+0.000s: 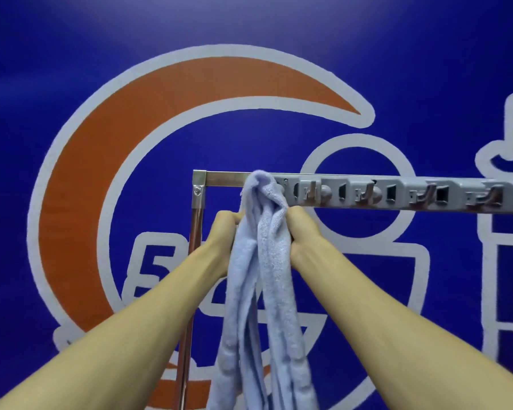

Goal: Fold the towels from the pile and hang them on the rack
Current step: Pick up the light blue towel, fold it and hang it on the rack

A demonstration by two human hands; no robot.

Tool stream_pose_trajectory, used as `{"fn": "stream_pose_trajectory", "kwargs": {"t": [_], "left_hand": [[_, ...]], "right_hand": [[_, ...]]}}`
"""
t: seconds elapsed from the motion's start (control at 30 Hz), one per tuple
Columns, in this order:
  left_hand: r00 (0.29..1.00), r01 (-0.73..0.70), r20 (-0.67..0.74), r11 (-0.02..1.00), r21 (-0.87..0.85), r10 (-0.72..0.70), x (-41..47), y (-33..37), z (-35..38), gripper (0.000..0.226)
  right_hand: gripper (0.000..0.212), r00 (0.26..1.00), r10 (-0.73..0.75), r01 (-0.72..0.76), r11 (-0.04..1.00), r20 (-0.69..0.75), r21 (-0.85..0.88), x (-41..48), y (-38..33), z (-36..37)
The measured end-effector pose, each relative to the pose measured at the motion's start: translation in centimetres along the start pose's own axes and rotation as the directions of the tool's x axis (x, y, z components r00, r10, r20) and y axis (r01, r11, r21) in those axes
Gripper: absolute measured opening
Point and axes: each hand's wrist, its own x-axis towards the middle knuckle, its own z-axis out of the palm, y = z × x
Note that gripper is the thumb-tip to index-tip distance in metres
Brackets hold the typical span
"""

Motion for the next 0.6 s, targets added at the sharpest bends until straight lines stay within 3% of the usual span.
{"fn": "stream_pose_trajectory", "kwargs": {"t": [0.1, 0.17, 0.27, 0.33, 0.47, 0.6], "left_hand": [[0.998, -0.002, 0.069, 0.998, -0.058, 0.006, 0.0, 0.1, -0.4, 0.04], [0.998, -0.024, 0.057, 0.999, -0.04, 0.026, -0.2, 0.7, -0.5, 0.039], [0.999, -0.046, -0.01, 0.983, 0.176, 0.048, -0.2, 0.8, -0.9, 0.049], [0.996, -0.068, -0.042, 0.954, 0.293, 0.084, -0.6, 0.4, -0.6, 0.044], [0.987, -0.128, -0.044, 0.924, 0.361, 0.154, -1.2, -0.8, 0.3, 0.034], [0.979, -0.159, -0.028, 0.836, 0.525, 0.203, -1.8, -2.0, -0.2, 0.013]], "right_hand": [[0.006, 0.998, -0.063, 0.061, 0.993, -0.022, -0.1, -0.8, -0.4, -0.7], [0.019, 0.993, -0.106, 0.093, 0.977, -0.059, -0.19, -1.3, -0.8, -1.4], [0.027, 0.989, -0.137, 0.112, 0.94, -0.056, -0.321, -1.5, -0.3, -1.3], [0.026, 0.986, -0.159, 0.124, 0.91, -0.056, -0.395, -1.7, 0.3, -0.9], [0.032, 0.981, -0.181, 0.127, 0.877, -0.073, -0.463, -2.0, 1.2, -0.1], [0.007, 0.964, -0.225, 0.108, 0.816, -0.139, -0.569, -1.9, 2.2, 0.0]]}}
